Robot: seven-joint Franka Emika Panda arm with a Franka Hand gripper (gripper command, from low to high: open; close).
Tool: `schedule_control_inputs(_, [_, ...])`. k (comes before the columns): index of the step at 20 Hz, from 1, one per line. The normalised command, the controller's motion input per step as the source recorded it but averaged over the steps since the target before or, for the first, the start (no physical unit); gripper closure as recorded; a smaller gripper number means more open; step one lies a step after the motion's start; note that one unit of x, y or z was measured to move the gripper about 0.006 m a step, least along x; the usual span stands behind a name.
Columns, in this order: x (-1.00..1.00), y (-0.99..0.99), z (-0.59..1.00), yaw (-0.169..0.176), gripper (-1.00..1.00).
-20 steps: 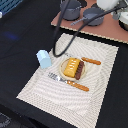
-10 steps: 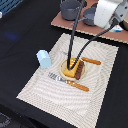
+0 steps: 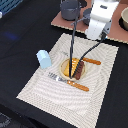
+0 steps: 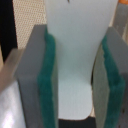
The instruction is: Interact with the objects in diverse but meaningful ways.
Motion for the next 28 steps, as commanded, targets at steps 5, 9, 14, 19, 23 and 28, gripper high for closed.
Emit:
schedule_control_inputs(5, [-0.39,-0.10,-0.61,0.025,1.00])
schedule_control_inputs(9, [-0.35,-0.16,-0.58,0.000,1.00])
schedule_control_inputs(14, [-0.20,-0.11,-0.02,0.000,-1.00])
schedule_control_inputs(19, [-0.26,-0.03,0.83,0.000,-1.00])
schedule_control_inputs(23, [-0.29,0.00,0.95,0.000,-1.00])
schedule_control_inputs(28, [-0.33,0.00,1.00,0.000,-1.00])
